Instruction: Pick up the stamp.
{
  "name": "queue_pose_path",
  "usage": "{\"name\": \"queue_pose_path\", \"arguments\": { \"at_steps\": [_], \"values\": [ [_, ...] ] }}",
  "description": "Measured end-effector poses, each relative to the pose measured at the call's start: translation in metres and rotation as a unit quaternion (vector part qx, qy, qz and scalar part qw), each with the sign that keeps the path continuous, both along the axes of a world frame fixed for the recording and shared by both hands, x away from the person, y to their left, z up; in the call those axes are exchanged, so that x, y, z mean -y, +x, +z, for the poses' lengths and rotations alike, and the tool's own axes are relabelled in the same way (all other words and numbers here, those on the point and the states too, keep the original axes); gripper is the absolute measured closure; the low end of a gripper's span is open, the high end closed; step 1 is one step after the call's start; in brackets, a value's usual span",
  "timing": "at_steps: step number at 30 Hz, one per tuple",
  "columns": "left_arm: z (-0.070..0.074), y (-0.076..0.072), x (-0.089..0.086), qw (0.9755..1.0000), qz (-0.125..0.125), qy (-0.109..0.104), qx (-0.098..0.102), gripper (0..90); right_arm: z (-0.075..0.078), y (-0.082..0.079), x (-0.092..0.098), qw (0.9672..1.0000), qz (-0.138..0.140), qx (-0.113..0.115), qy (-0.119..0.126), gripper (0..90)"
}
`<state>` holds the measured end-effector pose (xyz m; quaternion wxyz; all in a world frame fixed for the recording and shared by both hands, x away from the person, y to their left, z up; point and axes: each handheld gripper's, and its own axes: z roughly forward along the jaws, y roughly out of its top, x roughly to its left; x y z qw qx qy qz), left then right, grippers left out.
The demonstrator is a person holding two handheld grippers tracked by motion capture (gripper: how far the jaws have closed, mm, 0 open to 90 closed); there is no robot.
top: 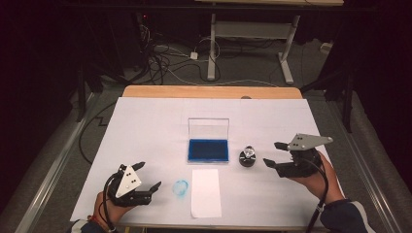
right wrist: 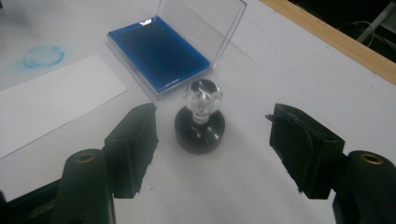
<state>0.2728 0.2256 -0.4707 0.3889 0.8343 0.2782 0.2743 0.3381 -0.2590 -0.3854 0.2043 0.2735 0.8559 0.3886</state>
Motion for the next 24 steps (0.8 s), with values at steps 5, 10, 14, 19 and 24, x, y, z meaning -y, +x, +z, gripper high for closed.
{"name": "queue_pose_path", "arguments": {
  "at_steps": [5,10,14,19,24],
  "values": [
    [0.000,-0.002,-0.001,1.0000,-0.004,0.004,0.002,17.1,0.000,0.015,-0.016,0.9999,0.008,-0.007,-0.011,31.5],
    [0.000,-0.003,-0.001,1.0000,-0.004,0.008,0.002,17.2,-0.004,0.027,-0.032,0.9988,0.026,-0.028,-0.030,31.5],
    [0.000,-0.003,-0.001,0.9999,-0.006,0.011,0.000,17.9,-0.008,0.035,-0.043,0.9969,0.029,-0.052,-0.051,33.0],
    [-0.002,-0.001,0.000,0.9999,-0.006,0.011,-0.004,17.9,-0.014,0.045,-0.050,0.9943,0.034,-0.078,-0.064,32.7],
    [-0.001,-0.002,-0.001,0.9999,-0.009,-0.002,-0.008,17.9,-0.021,0.054,-0.053,0.9929,0.031,-0.087,-0.075,32.0]
  ]
}}
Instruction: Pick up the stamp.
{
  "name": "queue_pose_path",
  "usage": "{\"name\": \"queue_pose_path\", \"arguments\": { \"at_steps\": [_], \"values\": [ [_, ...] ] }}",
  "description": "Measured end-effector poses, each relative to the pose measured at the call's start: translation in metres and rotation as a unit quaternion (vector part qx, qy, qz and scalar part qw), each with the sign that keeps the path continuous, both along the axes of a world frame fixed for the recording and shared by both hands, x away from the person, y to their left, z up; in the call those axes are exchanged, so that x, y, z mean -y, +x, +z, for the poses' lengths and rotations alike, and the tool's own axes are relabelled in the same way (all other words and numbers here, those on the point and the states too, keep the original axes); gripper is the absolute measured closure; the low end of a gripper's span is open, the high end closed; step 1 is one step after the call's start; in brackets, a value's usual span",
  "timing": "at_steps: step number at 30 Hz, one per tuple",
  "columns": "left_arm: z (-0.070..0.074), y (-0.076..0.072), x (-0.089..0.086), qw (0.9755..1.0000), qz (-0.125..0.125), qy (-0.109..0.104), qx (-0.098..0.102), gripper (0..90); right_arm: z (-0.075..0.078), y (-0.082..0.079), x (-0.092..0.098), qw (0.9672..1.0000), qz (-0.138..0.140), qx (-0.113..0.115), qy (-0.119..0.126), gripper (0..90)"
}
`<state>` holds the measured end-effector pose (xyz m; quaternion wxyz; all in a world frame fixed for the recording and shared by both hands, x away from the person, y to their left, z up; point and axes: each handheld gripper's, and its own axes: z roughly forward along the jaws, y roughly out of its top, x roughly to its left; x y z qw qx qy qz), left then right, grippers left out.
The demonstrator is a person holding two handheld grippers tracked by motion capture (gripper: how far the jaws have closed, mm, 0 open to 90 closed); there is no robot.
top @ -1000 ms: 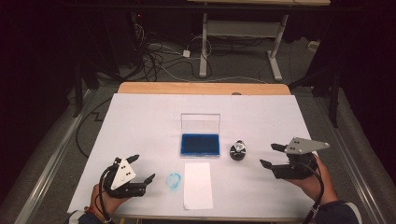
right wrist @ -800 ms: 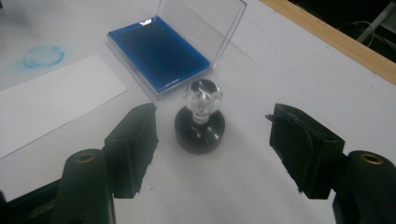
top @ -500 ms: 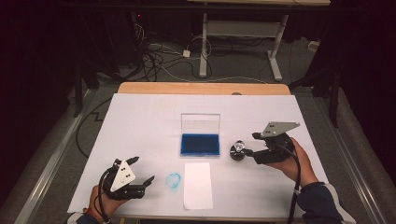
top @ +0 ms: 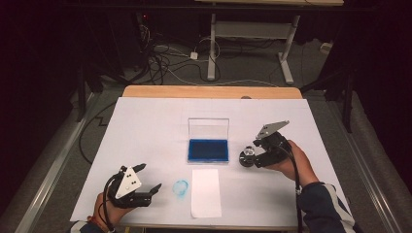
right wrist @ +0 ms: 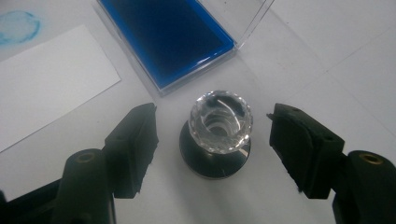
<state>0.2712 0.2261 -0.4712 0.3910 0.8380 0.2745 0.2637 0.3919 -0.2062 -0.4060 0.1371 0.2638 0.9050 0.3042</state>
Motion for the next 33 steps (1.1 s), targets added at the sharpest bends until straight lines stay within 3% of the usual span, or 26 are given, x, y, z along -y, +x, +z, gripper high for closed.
{"name": "queue_pose_path", "arguments": {
  "at_steps": [6,20,33],
  "values": [
    [-0.001,0.000,0.000,1.0000,-0.003,0.003,-0.002,17.9,-0.005,0.005,-0.003,0.9998,-0.004,-0.017,-0.005,32.2],
    [-0.001,0.000,0.000,1.0000,-0.007,0.005,-0.002,17.8,-0.010,0.011,-0.009,0.9995,-0.004,-0.028,-0.016,34.9],
    [-0.001,0.000,0.000,0.9999,-0.013,0.005,-0.004,17.8,-0.012,0.014,-0.013,0.9987,0.002,-0.034,-0.037,44.7]
  ]
}}
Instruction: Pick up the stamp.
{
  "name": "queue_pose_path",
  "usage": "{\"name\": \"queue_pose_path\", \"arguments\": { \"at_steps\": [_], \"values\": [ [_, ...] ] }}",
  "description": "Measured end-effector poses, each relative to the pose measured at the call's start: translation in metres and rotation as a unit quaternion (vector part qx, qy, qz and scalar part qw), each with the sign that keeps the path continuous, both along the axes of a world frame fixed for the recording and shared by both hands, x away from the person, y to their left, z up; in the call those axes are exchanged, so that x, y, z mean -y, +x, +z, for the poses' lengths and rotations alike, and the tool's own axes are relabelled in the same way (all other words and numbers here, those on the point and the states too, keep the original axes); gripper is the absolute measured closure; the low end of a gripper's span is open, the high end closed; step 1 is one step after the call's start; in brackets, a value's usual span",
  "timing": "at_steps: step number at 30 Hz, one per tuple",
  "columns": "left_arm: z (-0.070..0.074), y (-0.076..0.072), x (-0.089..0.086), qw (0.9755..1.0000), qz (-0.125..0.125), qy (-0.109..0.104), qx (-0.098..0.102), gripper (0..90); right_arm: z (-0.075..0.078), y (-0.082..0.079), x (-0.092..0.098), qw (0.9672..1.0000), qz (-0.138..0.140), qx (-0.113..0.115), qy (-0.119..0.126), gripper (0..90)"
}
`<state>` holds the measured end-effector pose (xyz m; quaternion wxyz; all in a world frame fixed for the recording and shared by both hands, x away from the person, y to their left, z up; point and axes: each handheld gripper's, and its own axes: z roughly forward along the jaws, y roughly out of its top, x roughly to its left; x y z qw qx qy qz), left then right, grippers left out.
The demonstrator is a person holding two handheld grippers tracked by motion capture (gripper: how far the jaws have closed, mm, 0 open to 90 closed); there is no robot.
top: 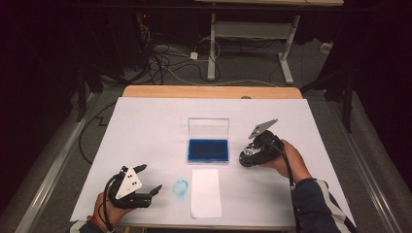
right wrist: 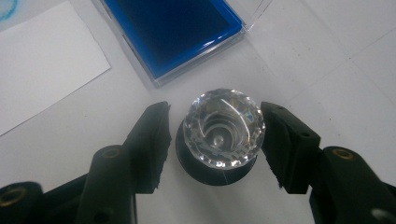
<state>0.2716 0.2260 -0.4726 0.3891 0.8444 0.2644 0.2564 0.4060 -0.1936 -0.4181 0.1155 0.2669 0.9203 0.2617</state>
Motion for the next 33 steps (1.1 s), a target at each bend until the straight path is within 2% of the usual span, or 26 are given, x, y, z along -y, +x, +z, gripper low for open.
{"name": "queue_pose_path", "arguments": {
  "at_steps": [2,10,17,30,33],
  "values": [
    [0.0001,0.0006,0.0001,1.0000,-0.001,-0.001,0.005,17.8,0.0002,-0.0005,0.0004,1.0000,0.002,-0.001,-0.002,48.2],
    [-0.0005,0.0012,0.0007,1.0000,-0.003,0.003,0.002,17.7,0.0015,-0.0010,0.0007,0.9999,0.009,0.008,-0.003,51.6],
    [-0.0014,0.0018,0.0011,1.0000,-0.005,0.006,-0.003,17.6,0.0014,-0.0006,0.0006,0.9999,0.007,0.008,-0.003,51.0],
    [-0.0019,0.0019,0.0013,0.9999,-0.008,0.006,-0.006,17.5,0.0006,0.0016,0.0009,0.9999,0.010,0.012,-0.003,55.3],
    [-0.0021,0.0023,0.0017,0.9999,-0.008,0.006,-0.006,17.5,0.0002,0.0016,0.0018,1.0000,0.006,0.006,0.000,55.4]
  ]
}}
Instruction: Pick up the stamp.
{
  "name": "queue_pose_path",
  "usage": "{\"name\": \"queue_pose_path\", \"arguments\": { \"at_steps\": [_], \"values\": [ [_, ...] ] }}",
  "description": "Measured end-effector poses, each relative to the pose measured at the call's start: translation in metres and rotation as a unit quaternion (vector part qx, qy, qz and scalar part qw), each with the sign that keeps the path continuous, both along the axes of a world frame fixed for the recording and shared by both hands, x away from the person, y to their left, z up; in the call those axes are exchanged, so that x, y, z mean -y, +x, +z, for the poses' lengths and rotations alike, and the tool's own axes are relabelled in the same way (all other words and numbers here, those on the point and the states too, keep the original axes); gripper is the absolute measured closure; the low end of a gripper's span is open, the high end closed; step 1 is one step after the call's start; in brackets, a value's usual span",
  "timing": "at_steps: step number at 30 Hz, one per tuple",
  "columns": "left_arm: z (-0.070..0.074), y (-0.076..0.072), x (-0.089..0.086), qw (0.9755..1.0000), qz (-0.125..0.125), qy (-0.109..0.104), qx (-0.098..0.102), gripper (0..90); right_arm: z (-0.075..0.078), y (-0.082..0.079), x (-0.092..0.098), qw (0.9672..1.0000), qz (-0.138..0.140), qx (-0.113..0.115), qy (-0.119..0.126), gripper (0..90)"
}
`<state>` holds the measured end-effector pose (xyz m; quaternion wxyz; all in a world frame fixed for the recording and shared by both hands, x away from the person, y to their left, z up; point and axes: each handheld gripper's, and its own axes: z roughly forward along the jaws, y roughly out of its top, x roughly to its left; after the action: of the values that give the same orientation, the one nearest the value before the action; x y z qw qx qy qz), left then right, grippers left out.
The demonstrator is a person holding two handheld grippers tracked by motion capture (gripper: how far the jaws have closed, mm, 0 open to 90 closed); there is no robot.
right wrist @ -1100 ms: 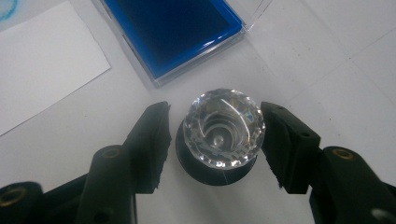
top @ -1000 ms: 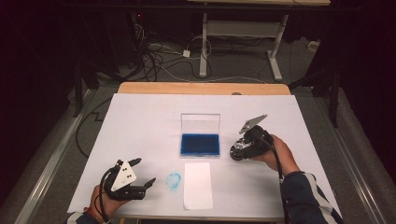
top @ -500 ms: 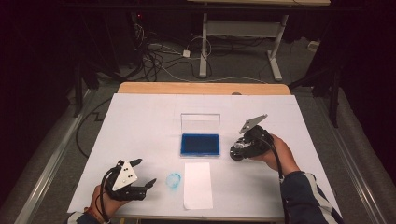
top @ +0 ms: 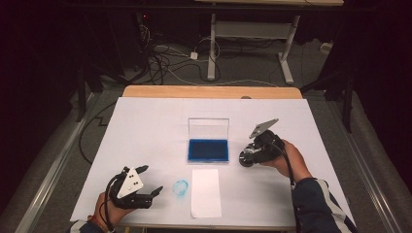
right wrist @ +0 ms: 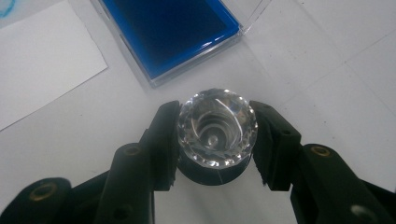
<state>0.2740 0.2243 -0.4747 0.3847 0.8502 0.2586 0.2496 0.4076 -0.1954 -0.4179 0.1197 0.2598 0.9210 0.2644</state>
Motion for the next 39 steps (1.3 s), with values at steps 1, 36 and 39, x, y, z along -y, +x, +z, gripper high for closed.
{"name": "queue_pose_path", "arguments": {
  "at_steps": [1,36,39],
  "values": [
    [0.000,0.000,0.000,1.0000,0.000,0.000,0.000,17.5,0.000,0.000,0.000,1.0000,-0.001,0.000,-0.001,55.5],
    [0.003,0.000,-0.005,0.9997,0.011,-0.019,0.006,17.9,0.013,-0.013,0.010,0.9992,0.020,0.026,0.025,56.4],
    [0.003,-0.001,-0.005,0.9997,0.010,-0.020,0.007,17.9,0.016,-0.016,0.010,0.9989,0.025,0.030,0.027,56.5]
  ]
}}
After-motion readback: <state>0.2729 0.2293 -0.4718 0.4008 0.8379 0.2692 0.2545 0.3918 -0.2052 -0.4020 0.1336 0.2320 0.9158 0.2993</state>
